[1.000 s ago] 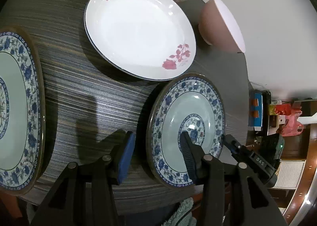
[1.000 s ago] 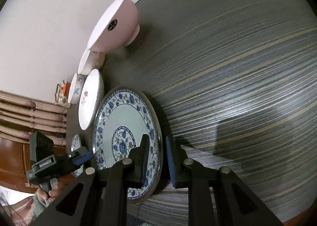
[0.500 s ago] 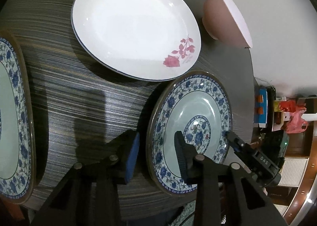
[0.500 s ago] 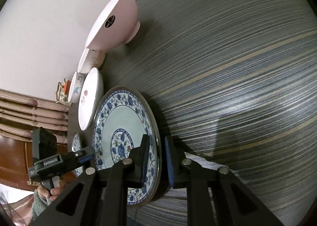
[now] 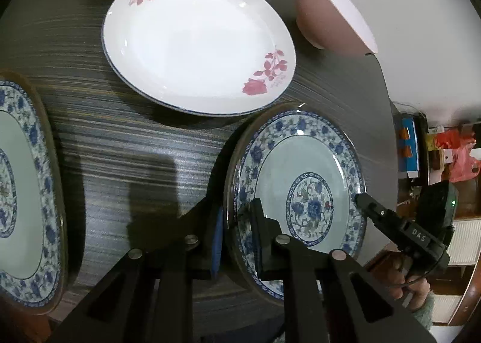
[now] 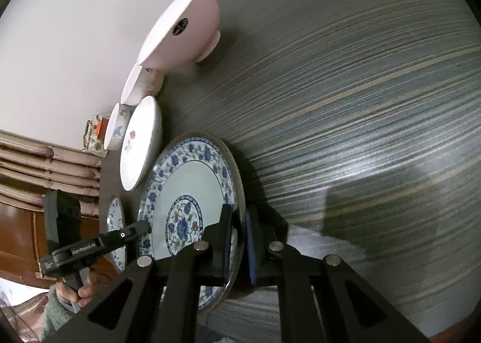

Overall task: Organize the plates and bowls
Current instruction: 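Carry the small plate onto the large plate and open the left tool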

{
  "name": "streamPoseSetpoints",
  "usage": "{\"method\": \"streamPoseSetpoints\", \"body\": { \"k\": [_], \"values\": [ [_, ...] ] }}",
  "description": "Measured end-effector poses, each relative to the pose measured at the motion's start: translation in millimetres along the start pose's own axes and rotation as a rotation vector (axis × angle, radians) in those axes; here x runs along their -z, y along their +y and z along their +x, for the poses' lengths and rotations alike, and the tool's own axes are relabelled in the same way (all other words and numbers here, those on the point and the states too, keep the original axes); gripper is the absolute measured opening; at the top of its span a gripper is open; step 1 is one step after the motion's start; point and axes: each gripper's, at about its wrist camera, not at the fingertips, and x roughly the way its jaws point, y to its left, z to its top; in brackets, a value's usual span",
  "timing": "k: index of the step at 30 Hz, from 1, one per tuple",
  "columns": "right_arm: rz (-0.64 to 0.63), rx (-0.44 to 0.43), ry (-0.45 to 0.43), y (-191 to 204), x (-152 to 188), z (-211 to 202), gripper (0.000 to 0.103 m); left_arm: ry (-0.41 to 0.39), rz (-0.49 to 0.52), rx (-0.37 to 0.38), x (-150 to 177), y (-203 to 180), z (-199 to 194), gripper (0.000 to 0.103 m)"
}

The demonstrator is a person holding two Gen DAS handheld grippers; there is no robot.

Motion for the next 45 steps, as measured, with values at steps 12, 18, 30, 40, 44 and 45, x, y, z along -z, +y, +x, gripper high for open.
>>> {"method": "streamPoseSetpoints", "body": {
  "k": [12, 18, 30, 40, 44, 45],
  "values": [
    [-0.078, -0.011, -0.025, 49, 10, -12, 0.009, -0.052, 0.001, 0.027, 9, 16, -41, 0.012],
    [-0.139, -0.046, -0.01, 93, 4, 4, 0.009, -0.125, -0.028, 0.024, 6, 42, -80, 0.012],
    [-0.282, -0.111, 0.101, 207, 16, 90, 0.009, -0.262, -0.185, -0.058, 8, 144, -160, 0.012],
    [-0.322, -0.091, 0.194, 248, 41, 148, 0.009, -0.276, -0.313, -0.128, 21, 225, -183, 0.013],
    [-0.319, -0.075, 0.212, 247, 45, 157, 0.009, -0.266, -0.334, -0.131, 23, 236, -177, 0.013],
    [-0.318, -0.071, 0.214, 247, 46, 159, 0.009, -0.263, -0.335, -0.133, 24, 238, -176, 0.013]
  ]
}}
